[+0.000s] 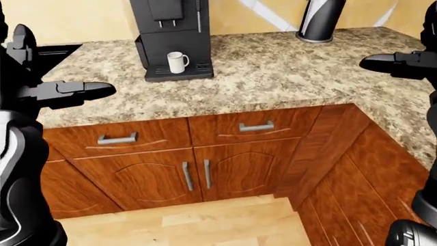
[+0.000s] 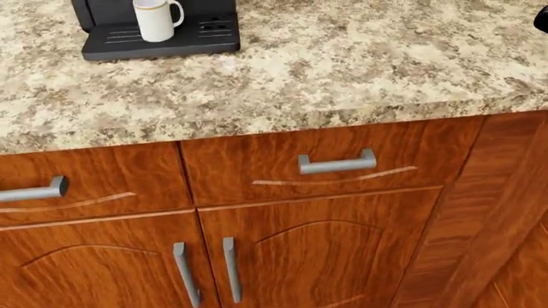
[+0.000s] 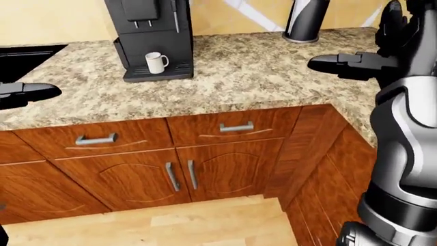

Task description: Pick the mug from under the coffee machine dispenser and place it on the counter.

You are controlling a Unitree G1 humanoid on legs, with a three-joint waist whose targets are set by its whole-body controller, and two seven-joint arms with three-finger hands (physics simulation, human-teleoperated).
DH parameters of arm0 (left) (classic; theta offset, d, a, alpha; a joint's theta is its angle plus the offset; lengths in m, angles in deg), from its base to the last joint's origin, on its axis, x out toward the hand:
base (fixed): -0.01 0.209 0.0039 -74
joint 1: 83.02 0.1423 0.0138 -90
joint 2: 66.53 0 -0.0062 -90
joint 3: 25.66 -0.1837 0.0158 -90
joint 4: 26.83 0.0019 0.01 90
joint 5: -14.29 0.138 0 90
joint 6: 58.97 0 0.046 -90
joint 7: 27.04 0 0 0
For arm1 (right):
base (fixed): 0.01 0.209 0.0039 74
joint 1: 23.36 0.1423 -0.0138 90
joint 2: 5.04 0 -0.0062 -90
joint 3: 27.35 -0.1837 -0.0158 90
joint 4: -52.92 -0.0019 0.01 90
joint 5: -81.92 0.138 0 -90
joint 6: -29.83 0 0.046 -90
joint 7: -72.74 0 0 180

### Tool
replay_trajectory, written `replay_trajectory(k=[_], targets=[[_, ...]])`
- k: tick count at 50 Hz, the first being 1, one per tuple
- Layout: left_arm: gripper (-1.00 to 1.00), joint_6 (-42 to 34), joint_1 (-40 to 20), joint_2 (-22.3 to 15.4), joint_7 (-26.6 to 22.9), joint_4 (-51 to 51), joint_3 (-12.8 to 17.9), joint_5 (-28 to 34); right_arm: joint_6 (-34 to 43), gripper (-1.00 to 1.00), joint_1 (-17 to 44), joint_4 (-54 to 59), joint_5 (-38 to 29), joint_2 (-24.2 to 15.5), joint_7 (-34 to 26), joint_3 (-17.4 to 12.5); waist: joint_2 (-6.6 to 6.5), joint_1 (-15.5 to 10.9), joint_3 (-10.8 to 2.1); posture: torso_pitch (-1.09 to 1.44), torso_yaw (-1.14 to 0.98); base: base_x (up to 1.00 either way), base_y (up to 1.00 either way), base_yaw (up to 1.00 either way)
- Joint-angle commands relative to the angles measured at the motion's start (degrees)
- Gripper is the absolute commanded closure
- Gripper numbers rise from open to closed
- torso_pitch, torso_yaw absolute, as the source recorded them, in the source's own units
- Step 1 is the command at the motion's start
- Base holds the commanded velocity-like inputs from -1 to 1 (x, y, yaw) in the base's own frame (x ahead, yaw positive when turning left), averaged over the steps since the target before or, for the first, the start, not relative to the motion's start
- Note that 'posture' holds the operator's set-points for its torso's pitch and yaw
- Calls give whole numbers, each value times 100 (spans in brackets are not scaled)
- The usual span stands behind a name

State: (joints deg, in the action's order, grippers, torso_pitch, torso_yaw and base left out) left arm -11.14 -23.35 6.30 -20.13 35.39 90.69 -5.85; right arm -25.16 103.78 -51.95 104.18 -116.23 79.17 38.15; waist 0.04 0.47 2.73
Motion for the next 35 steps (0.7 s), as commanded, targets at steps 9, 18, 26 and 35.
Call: replay_trajectory(k=[9,18,26,35], targets=[[-100,82,-153,-122,72,-162,93,-1,-160,-100,140,-175,31,-79,-7,-28,-318,-62,-135,0,0,16,16,0],[-100,55,-178,-146,87,-167,96,-13,-156,-100,166,-156,45,-105,-4,-27,368,-112,-143,0,0,16,15,0],[-100,24,-158,-87,95,-221,47,0,-165,-100,157,-148,57,-119,-9,-37,133,-40,-102,0,0,15,15,0],[-100,-21,-189,-101,94,-244,58,-3,-170,-100,149,-139,77,-140,-14,-61,-360,-60,-139,0,0,16,11,0]])
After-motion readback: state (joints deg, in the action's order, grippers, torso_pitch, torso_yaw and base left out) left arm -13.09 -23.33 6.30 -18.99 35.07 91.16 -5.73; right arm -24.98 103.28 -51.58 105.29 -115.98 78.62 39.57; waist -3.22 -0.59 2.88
